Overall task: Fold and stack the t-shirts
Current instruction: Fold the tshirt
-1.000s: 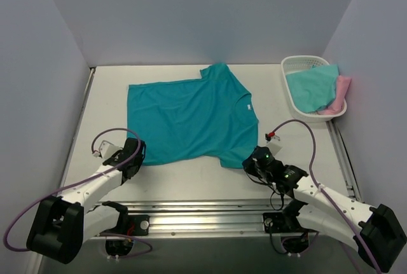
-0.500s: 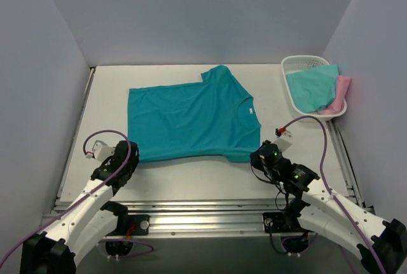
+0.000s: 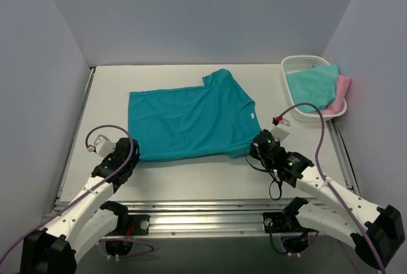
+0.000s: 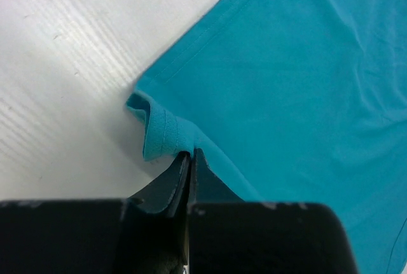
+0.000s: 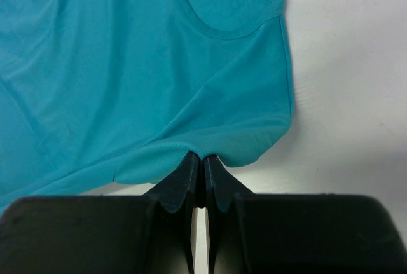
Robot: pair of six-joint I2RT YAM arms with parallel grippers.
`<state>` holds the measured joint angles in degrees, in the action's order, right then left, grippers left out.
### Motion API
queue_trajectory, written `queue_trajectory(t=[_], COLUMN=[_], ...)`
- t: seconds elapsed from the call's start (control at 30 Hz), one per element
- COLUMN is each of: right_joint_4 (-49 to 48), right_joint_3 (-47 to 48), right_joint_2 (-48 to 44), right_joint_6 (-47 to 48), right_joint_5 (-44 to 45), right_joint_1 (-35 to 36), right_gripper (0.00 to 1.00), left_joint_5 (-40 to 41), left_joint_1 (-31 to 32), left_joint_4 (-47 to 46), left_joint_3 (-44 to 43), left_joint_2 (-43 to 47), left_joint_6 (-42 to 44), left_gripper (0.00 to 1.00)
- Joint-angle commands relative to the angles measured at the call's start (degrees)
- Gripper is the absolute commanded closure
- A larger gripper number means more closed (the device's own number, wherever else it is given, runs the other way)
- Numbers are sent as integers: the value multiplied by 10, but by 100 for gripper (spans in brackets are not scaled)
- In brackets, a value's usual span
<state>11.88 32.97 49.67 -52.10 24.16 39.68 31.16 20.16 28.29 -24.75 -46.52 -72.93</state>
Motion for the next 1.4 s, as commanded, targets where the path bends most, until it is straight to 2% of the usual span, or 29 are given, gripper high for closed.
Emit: queue_trajectory(t=[0.0, 0.1, 0.37, 0.53, 0.83, 1.37], right_joint_4=[-23, -37, -57, -68, -100, -113], right_joint_3=[46, 80, 171, 227, 307, 443], right_joint_2=[51, 96, 212, 284, 400, 602], right_joint_6=[16, 20, 33, 36, 49, 61], right_joint_5=[45, 53, 63, 66, 45, 14], right_joint_1=[-7, -11, -25, -36, -71, -109], right_gripper=[100, 100, 100, 100, 100, 100], left_joint_5=[-12, -24, -44, -66, -105, -142], left_joint_1=[0, -2, -21, -43, -100, -128], left_joint_4=[-98, -152, -147, -189, -201, -257], left_joint_3=[-43, -75, -194, -193, -202, -239], left_joint_2=[-42, -115, -242, -257, -300, -443], left_joint_6=[64, 97, 153, 161, 171, 167], left_gripper=[98, 98, 98, 98, 98, 98])
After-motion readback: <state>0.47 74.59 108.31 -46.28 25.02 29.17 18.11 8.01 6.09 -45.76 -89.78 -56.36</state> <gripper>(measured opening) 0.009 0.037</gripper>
